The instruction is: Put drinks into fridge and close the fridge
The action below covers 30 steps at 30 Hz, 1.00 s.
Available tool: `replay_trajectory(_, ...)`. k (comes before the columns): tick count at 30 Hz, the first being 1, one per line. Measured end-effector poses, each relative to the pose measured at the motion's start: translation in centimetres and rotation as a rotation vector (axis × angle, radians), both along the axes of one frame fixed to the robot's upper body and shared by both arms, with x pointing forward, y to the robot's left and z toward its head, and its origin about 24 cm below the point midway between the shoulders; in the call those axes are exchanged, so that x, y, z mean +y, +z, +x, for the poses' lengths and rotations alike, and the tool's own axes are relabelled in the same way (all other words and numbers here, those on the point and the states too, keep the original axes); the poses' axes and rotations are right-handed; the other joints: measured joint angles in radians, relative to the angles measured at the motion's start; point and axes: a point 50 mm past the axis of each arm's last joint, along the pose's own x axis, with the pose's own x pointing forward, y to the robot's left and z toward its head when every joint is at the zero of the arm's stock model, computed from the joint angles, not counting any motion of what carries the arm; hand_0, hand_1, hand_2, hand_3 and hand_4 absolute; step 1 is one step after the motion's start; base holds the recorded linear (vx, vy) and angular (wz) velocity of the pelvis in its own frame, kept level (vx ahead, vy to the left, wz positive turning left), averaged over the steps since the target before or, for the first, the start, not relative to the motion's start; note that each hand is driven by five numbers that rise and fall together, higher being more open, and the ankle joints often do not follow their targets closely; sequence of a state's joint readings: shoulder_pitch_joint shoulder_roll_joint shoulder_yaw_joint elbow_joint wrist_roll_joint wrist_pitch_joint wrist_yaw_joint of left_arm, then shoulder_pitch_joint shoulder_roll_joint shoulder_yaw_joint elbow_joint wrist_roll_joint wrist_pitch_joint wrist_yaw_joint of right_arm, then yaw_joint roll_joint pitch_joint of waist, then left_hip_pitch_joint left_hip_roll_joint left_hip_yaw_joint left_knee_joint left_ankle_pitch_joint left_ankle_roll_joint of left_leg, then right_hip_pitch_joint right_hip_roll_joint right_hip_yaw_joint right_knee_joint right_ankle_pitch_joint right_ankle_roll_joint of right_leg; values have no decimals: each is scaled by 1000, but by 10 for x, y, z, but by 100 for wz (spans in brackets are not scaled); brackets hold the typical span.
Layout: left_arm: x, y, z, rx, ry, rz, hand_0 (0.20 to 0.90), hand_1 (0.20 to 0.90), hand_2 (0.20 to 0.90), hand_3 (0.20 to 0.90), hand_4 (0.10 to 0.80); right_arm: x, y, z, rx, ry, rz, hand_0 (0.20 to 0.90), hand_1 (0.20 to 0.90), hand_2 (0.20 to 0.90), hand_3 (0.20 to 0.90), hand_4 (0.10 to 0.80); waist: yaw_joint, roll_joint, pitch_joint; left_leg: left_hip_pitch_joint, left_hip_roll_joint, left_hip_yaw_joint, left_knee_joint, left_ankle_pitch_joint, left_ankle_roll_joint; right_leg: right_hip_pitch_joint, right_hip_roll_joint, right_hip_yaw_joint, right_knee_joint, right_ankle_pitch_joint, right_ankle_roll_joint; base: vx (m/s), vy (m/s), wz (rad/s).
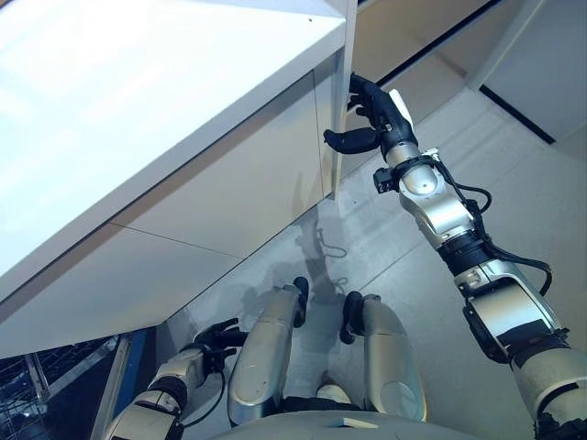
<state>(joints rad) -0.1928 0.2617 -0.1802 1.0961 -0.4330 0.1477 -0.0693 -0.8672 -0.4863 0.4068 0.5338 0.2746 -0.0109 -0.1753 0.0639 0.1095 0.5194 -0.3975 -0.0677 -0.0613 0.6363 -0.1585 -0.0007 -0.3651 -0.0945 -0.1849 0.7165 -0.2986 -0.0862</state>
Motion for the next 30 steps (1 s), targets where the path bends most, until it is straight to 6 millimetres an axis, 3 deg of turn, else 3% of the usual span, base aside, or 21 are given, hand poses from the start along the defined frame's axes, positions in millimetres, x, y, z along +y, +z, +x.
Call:
replay_trajectory(6, 1, -1, -4, -6, 5, 5, 900, 900, 900, 900, 800, -19, 4, -3, -20, -49, 56, 900, 900, 900, 900, 800, -7, -17, -8, 170, 11, 7, -190, 55, 12, 173, 13, -11, -197, 58, 29, 60, -11, 1)
replay_trajectory(8, 5, -1, -7, -17, 12, 12, 900, 900, 900, 900, 800, -31, -7, -13, -14, -75, 125, 900, 900, 900, 900, 800, -6, -46, -29, 237, 11, 13, -277, 82, 17, 230, 18, -10, -276, 81, 38, 97, 31, -3)
replay_trajectory(11, 15, -5, -24, 9, 61, 28, 900, 900, 900, 900, 800, -59, -57, -38, 97, -164, 225, 900, 900, 900, 900, 800, -15, -107, -127, 306, 15, 32, -392, 108, 21, 296, 34, 1, -395, 111, 51, 36, 54, -10)
replay_trajectory(14, 20, -11, -46, 32, 96, 35, 900, 900, 900, 900, 800, -95, -130, -83, 280, -322, 328, 900, 900, 900, 900, 800, -36, -152, -228, 383, 14, 50, -475, 110, 24, 374, 41, 15, -502, 130, 67, -60, 52, -17)
replay_trajectory(17, 23, -14, -62, 54, 124, 45, 900, 900, 900, 900, 800, -118, -189, -125, 481, -459, 363, 900, 900, 900, 900, 800, -66, -170, -290, 440, 15, 80, -532, 110, 25, 433, 51, 48, -579, 151, 77, -64, 21, -29)
replay_trajectory(20, 26, -14, -65, 48, 136, 51, 900, 900, 900, 900, 800, -133, -246, -180, 725, -602, 362, 900, 900, 900, 900, 800, -103, -171, -334, 482, 20, 96, -585, 112, 29, 477, 60, 66, -649, 175, 81, -84, 7, -27)
replay_trajectory(21, 27, -13, -64, 42, 139, 44, 900, 900, 900, 900, 800, -138, -270, -206, 854, -649, 349, 900, 900, 900, 900, 800, -111, -167, -345, 507, 24, 110, -608, 113, 31, 497, 66, 79, -674, 186, 82, -77, -5, -29)
replay_trajectory(24, 30, -15, -70, 55, 111, 47, 900, 900, 900, 900, 800, -132, -311, -260, 1111, -710, 343, 900, 900, 900, 900, 800, -122, -163, -386, 532, 33, 137, -644, 118, 28, 509, 77, 104, -718, 206, 78, -46, -5, -32)
replay_trajectory(26, 29, -19, -77, 80, 100, 35, 900, 900, 900, 900, 800, -121, -328, -290, 1254, -692, 338, 900, 900, 900, 900, 800, -126, -160, -403, 544, 37, 147, -670, 125, 25, 511, 85, 121, -736, 217, 76, -35, -10, -27)
replay_trajectory(30, 28, -23, -86, 105, 64, 47, 900, 900, 900, 900, 800, -91, -347, -325, 1471, -477, 230, 900, 900, 900, 900, 800, -132, -166, -426, 546, 42, 151, -708, 149, 21, 501, 93, 126, -754, 231, 72, -62, 0, -5)
